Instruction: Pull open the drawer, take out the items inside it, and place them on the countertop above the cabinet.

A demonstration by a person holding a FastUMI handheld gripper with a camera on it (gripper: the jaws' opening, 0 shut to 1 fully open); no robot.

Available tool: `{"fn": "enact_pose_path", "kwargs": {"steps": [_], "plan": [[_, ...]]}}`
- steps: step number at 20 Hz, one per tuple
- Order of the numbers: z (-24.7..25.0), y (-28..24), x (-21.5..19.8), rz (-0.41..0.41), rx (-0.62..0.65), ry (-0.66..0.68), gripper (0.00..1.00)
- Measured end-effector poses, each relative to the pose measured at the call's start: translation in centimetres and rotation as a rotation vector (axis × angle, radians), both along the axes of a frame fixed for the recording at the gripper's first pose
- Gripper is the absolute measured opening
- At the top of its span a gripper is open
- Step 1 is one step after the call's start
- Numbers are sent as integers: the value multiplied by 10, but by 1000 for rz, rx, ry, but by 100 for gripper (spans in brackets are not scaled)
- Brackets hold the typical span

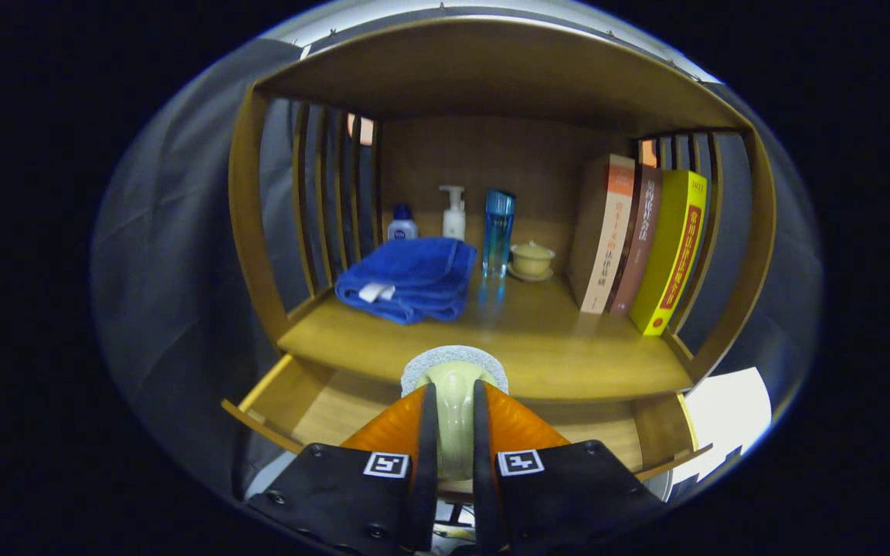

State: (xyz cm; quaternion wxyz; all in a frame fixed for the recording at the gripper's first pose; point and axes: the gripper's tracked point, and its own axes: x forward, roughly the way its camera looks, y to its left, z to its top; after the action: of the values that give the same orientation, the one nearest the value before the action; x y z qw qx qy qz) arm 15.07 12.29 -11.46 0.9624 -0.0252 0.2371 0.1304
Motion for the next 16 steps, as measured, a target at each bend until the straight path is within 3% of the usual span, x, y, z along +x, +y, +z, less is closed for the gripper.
{"fn": "enact_pose_path", "kwargs": {"steps": [6, 11, 16], "plan": [[27, 0, 68, -82, 3, -76, 28], [-12, -10, 102, -153, -20, 31, 28], [-25, -21, 134, -216, -1, 13, 30]]}}
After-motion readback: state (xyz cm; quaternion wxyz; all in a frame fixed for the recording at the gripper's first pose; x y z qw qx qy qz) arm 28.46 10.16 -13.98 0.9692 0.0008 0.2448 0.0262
